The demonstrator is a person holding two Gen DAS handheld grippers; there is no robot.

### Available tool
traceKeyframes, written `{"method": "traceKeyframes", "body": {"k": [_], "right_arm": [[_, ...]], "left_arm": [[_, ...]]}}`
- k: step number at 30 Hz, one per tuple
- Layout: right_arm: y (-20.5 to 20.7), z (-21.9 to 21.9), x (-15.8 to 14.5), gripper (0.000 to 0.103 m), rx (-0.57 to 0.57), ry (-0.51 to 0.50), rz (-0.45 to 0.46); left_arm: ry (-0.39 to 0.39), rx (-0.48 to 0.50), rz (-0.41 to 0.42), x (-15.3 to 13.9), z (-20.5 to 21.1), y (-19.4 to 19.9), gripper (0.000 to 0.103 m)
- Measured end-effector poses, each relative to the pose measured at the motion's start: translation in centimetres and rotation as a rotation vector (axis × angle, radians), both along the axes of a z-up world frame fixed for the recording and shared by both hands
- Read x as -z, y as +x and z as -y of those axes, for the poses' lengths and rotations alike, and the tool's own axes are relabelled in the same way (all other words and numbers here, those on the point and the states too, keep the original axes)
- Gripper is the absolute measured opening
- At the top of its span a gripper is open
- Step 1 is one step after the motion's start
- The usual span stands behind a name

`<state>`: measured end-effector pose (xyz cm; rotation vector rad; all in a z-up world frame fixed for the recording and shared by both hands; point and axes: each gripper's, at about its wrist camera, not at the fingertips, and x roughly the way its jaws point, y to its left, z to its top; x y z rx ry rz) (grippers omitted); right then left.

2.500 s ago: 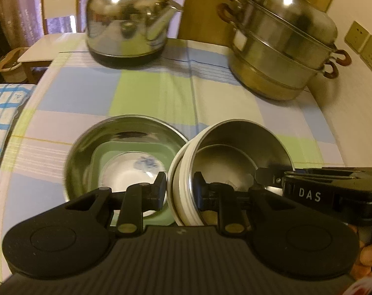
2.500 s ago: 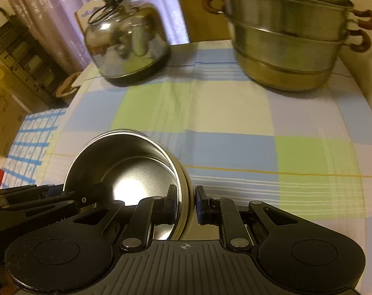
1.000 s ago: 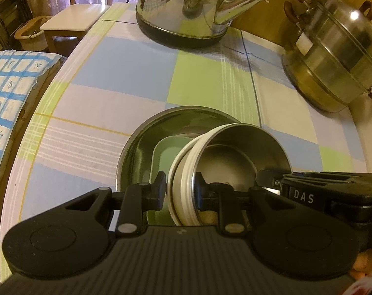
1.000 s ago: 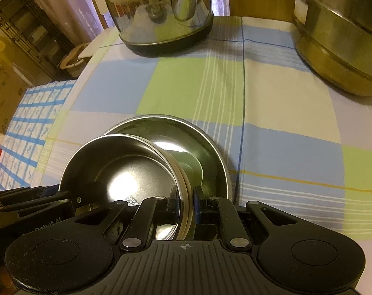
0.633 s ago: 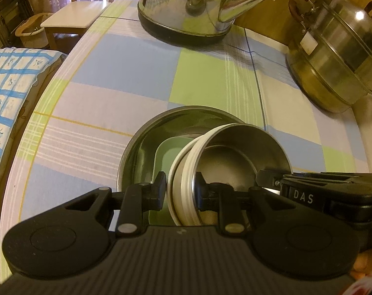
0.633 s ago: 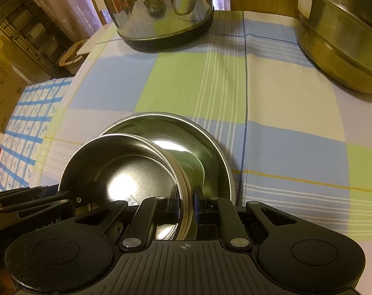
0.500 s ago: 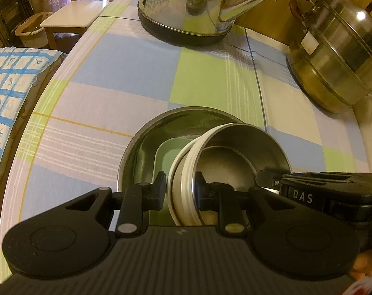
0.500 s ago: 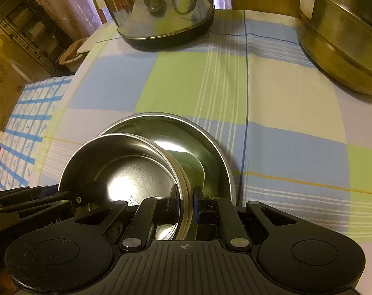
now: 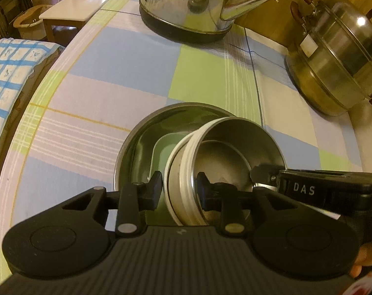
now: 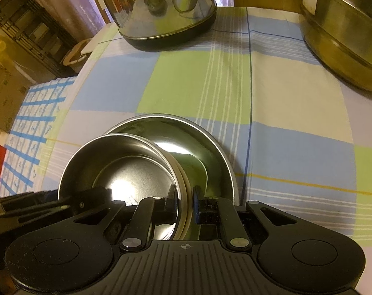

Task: Organize plates and bowls
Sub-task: 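Lower the bowl stack onto the saucer in the basin and open both grippers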

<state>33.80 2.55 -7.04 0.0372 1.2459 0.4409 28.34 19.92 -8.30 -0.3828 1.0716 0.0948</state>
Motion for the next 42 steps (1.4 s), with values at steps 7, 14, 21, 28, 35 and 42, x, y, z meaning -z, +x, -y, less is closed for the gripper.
{"method": "traceKeyframes", "body": {"k": [7, 14, 21, 28, 35, 42], "right_arm": [[-0.3, 0.3, -0.2, 0.012, 0.008, 0.011, -0.005], [-0.8, 0.4, -0.3, 0.016, 0.014, -0.002, -0.025], [-1.1, 0.8, -0.4, 0.018, 0.061, -0.001, -0.069], [-1.3, 0.6, -0.5, 0.018, 0.094, -0.023, -0.096], [-1.6, 0.4, -1.1, 0.018, 0.098, -0.041, -0.049], [-2.1, 1.6, -2.7, 0.018, 0.108, -0.010, 0.021]], "left_arm": [[0.007, 0.012, 0.011, -0.4, 0.2, -0.6, 0.027], [0.018, 0.047, 0.012, -0.4, 0.2, 0.1, 0.023], [0.035, 0.087, 0.008, -0.3, 0.2, 1.2, 0.020], [0.050, 0.115, 0.008, -0.2, 0.3, 1.9, 0.019], [0.042, 0.123, 0.011, -0.2, 0.2, 1.8, 0.020], [0.058, 0.126, 0.048, -1.0, 0.4, 0.9, 0.020]]}}
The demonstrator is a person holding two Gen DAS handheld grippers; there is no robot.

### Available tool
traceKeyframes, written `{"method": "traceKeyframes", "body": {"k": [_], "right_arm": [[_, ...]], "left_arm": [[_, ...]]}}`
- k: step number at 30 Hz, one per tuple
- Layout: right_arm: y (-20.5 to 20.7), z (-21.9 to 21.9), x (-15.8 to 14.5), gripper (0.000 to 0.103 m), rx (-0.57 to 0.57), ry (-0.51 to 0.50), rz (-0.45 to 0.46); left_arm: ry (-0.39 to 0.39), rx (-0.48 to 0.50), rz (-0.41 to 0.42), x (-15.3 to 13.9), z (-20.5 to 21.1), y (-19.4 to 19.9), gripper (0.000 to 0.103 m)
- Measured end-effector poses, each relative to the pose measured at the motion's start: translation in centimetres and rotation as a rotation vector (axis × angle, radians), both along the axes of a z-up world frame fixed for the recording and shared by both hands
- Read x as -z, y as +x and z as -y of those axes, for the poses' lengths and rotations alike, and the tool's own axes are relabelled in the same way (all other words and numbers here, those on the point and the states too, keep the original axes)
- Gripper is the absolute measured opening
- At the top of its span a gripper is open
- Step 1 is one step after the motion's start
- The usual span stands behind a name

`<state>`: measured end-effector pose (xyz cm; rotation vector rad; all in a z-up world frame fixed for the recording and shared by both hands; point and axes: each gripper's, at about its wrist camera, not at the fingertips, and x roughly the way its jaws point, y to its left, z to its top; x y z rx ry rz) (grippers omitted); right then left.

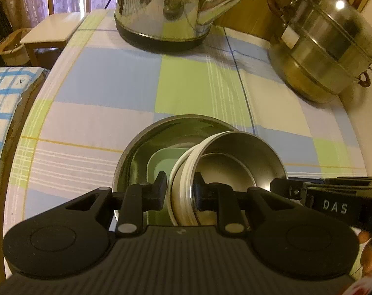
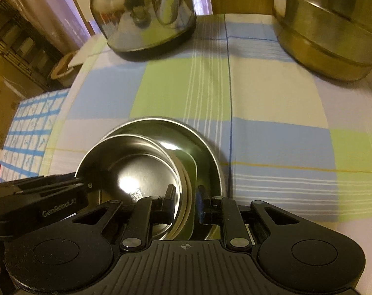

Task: Organize plates and bowls
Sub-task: 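Lower the bowl stack onto the saucer in the basin and open both grippers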

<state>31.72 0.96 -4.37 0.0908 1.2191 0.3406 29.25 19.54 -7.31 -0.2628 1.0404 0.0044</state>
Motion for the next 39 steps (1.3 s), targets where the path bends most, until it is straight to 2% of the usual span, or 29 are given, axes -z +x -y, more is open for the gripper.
{"method": "traceKeyframes", "body": {"k": [7, 9, 11, 13, 31, 34, 36, 38, 39], "right_arm": [[-1.2, 1.1, -0.2, 0.018, -0.003, 0.064, 0.025], [-1.5, 1.1, -0.3, 0.018, -0.002, 0.078, 0.032], [-1.6, 1.1, -0.4, 0.011, -0.001, 0.083, 0.046], [-1.6, 1.0, -0.6, 0.007, -0.003, 0.088, 0.048], [-1.7, 0.7, -0.8, 0.006, 0.010, 0.078, 0.053], [-1.7, 0.7, -0.8, 0.006, 0.011, 0.069, 0.054], [-1.7, 0.6, -0.9, 0.007, 0.014, 0.067, 0.051], [-1.7, 0.6, -1.0, 0.010, 0.015, 0.061, 0.051], [-1.8, 0.6, -1.0, 0.013, 0.017, 0.061, 0.053]], "left_arm": [[0.007, 0.001, 0.028, -0.9, 0.1, -1.7, 0.020], [0.012, 0.006, 0.038, -1.1, 0.2, -1.9, 0.018], [0.007, 0.022, 0.043, -1.2, 0.4, -1.9, 0.011], [0.023, 0.028, 0.043, -1.2, 0.7, -1.8, 0.011], [0.029, 0.045, 0.033, -1.0, 0.4, -1.6, 0.011], [0.037, 0.044, 0.039, -1.1, 0.5, -1.7, 0.013], [0.040, 0.044, 0.043, -1.3, 0.4, -1.8, 0.019], [0.045, 0.044, 0.051, -1.6, 0.3, -2.0, 0.031], [0.048, 0.046, 0.058, -1.8, 0.3, -2.1, 0.034]]}}
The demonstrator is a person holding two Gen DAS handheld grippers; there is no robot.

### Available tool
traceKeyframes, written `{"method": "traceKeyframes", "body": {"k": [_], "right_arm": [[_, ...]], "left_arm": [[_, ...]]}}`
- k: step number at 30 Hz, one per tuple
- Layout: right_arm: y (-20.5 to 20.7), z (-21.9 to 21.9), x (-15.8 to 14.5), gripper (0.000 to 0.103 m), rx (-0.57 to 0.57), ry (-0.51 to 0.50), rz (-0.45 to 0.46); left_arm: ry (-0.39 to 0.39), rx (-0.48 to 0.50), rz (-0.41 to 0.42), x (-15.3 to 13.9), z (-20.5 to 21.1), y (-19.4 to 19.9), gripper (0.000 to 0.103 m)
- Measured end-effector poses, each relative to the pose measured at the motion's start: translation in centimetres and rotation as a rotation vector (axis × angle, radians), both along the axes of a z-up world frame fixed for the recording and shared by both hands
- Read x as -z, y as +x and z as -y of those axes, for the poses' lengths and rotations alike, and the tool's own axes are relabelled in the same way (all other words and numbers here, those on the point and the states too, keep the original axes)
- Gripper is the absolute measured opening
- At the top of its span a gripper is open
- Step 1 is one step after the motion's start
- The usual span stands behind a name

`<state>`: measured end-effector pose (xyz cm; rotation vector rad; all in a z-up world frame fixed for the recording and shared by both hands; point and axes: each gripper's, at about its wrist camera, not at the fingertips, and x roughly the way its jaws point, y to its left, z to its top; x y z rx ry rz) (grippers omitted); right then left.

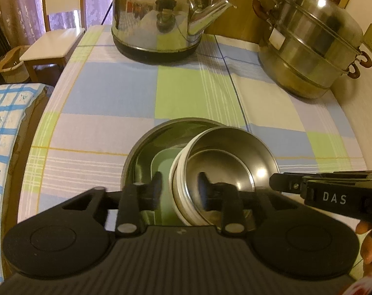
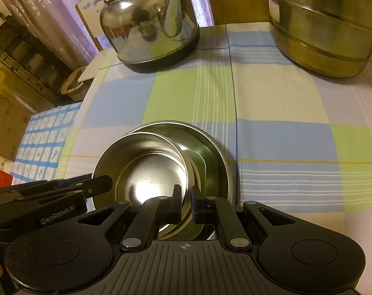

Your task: Organize plates and bowls

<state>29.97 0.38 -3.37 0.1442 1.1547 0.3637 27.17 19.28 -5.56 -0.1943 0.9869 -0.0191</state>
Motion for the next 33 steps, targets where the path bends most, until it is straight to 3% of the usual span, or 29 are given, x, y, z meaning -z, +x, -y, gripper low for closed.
{"method": "traceKeyframes", "body": {"k": [2, 4, 8, 15, 22, 28, 33], "right_arm": [[-0.2, 0.2, -0.2, 0.040, 0.004, 0.015, 0.011], [-0.7, 0.6, -0.8, 0.055, 0.011, 0.038, 0.046], [-2.2, 1.4, -1.8, 0.065, 0.003, 0.052, 0.106], [-5.4, 3.1, -2.8, 0.069, 0.028, 0.014, 0.174], [-8.4, 4.6, -2.7, 0.069, 0.045, -0.018, 0.164], [-11.4, 5.6, -2.6, 0.069, 0.008, -0.084, 0.194], [-13.3, 7.6, -3.0, 0.069, 0.000, -0.059, 0.193]], "left_arm": [[0.010, 0.002, 0.017, -0.6, 0.0, -0.3, 0.040], [0.020, 0.006, 0.039, -1.3, 0.0, -0.7, 0.046], [0.050, 0.017, 0.086, -2.6, 0.1, -2.1, 0.063], [0.065, 0.026, 0.126, -4.0, 0.3, -5.5, 0.073], [0.057, 0.024, 0.114, -4.3, 1.7, -9.8, 0.084], [0.069, 0.015, 0.112, -4.3, 3.7, -13.2, 0.087], [0.040, -0.007, 0.120, -4.6, 5.7, -15.5, 0.091]]}}
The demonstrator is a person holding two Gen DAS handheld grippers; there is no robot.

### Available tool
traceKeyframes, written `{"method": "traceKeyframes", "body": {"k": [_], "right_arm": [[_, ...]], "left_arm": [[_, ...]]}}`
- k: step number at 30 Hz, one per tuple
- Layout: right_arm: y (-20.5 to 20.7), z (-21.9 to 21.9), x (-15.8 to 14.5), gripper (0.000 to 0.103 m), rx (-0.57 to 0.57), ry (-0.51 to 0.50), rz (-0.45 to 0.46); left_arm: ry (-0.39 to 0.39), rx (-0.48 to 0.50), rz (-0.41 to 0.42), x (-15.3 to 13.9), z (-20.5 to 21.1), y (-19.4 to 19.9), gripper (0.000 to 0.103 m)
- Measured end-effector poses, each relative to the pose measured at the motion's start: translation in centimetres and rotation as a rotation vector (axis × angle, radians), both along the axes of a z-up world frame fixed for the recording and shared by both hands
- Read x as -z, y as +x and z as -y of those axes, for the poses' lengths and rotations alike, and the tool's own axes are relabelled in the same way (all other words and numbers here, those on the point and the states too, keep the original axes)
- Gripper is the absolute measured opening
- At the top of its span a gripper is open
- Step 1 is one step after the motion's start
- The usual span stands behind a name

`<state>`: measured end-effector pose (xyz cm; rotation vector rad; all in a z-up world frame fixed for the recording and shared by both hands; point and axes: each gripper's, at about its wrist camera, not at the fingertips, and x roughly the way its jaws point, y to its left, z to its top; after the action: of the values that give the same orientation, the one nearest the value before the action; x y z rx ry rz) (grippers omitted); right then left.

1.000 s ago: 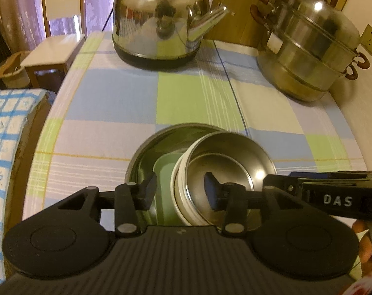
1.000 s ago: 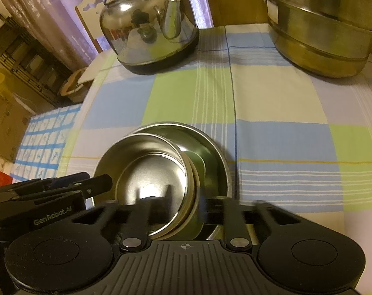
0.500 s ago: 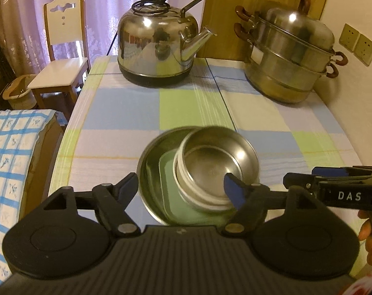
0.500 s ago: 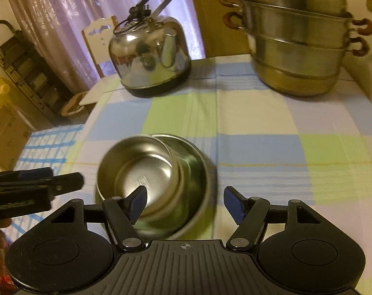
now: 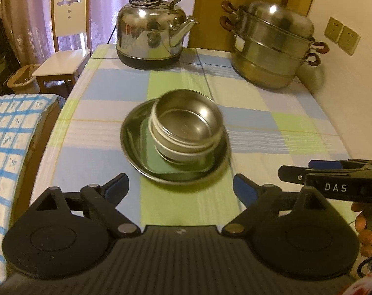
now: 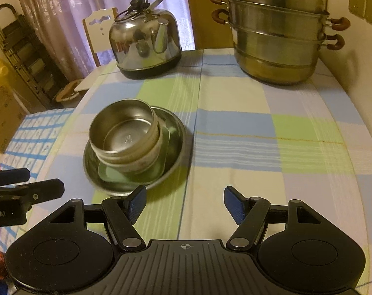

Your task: Organize plates and bowls

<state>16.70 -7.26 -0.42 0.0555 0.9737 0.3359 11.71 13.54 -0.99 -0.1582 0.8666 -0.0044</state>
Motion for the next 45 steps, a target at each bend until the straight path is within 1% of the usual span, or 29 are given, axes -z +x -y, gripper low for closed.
{"method": "traceKeyframes", "body": {"k": [3, 5, 10, 15, 25, 34, 45], "right_arm": [[-1.1, 1.4, -0.3, 0.069, -0.007, 0.024, -0.010], [-2.0, 2.4, -0.4, 0.069, -0.018, 0.027, -0.021], [-4.1, 4.8, -0.3, 0.069, -0.016, 0.010, -0.037], [-5.9, 7.5, -0.3, 0.069, -0.002, 0.044, -0.080], [-9.3, 11.8, -1.8, 0.069, -0.002, 0.095, -0.073], [-11.5, 13.8, -2.3, 0.069, 0.005, 0.095, -0.065], [-12.8, 14.4, -2.7, 0.069, -0.003, 0.087, -0.048]], "left_arm": [[-0.042, -0.002, 0.001, -0.2, 1.2, -1.4, 0.091], [-0.046, -0.016, -0.010, -0.4, 2.2, -2.1, 0.090], [0.001, -0.020, -0.023, -0.7, 5.0, -3.6, 0.090], [-0.009, -0.014, -0.042, -0.8, 7.3, -5.2, 0.090], [0.044, -0.004, -0.050, -0.6, 11.7, -8.1, 0.090], [0.051, 0.017, -0.037, -0.7, 14.0, -9.6, 0.090], [0.052, 0.016, -0.027, -1.0, 14.8, -10.5, 0.090]]}}
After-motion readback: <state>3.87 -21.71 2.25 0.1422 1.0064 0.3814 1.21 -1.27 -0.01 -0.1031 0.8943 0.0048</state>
